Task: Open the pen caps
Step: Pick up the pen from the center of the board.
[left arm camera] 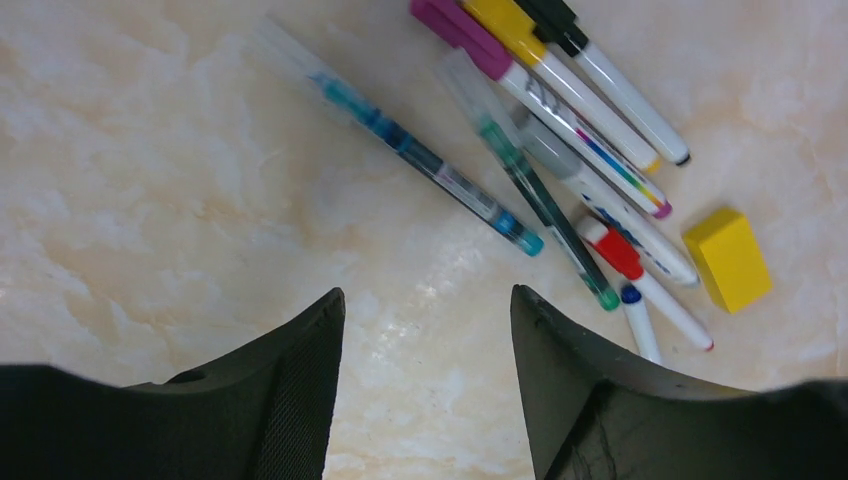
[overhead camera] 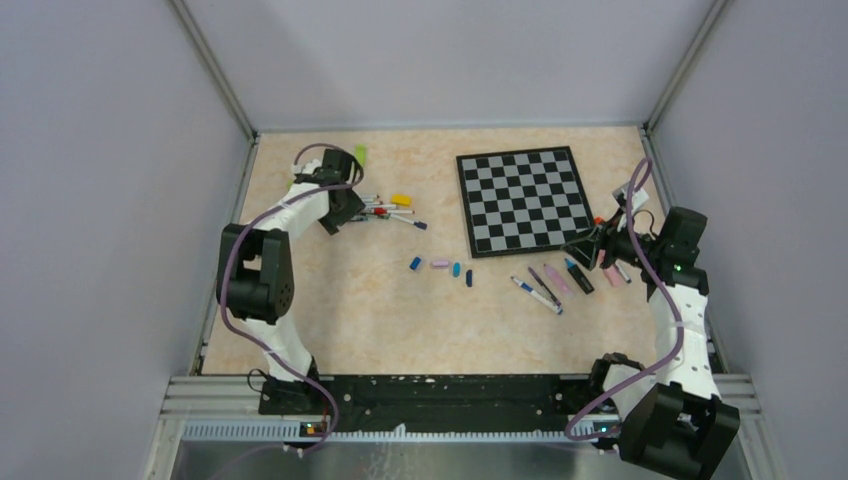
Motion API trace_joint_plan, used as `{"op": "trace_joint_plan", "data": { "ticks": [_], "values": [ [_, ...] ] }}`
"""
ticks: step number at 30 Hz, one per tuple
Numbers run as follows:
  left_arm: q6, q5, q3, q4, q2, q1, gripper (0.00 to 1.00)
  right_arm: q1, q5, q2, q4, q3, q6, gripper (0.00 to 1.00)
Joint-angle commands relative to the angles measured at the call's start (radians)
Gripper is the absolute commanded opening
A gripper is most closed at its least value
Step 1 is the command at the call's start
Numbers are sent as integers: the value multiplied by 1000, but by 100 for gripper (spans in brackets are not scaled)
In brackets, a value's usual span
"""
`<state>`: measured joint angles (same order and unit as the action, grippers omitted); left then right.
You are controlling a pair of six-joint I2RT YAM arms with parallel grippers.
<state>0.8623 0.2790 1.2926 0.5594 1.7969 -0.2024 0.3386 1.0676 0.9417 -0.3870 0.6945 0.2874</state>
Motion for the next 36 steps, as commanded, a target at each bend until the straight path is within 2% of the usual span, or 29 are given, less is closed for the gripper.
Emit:
{"op": "trace_joint_plan", "data": {
  "ticks": [1, 9, 17, 36],
  "values": [
    [106, 47, 74, 77, 36, 32, 64, 1, 23, -23, 20, 22, 21, 55],
    [126, 94, 208, 184, 152, 45, 54, 1, 23, -28, 15, 23, 25, 55],
    [105, 90, 241, 175, 193, 53, 46, 0, 20, -30, 13, 23, 29, 55],
    [81, 56, 307, 192, 269, 61, 45, 1, 7, -28, 7, 21, 41, 55]
  ]
}}
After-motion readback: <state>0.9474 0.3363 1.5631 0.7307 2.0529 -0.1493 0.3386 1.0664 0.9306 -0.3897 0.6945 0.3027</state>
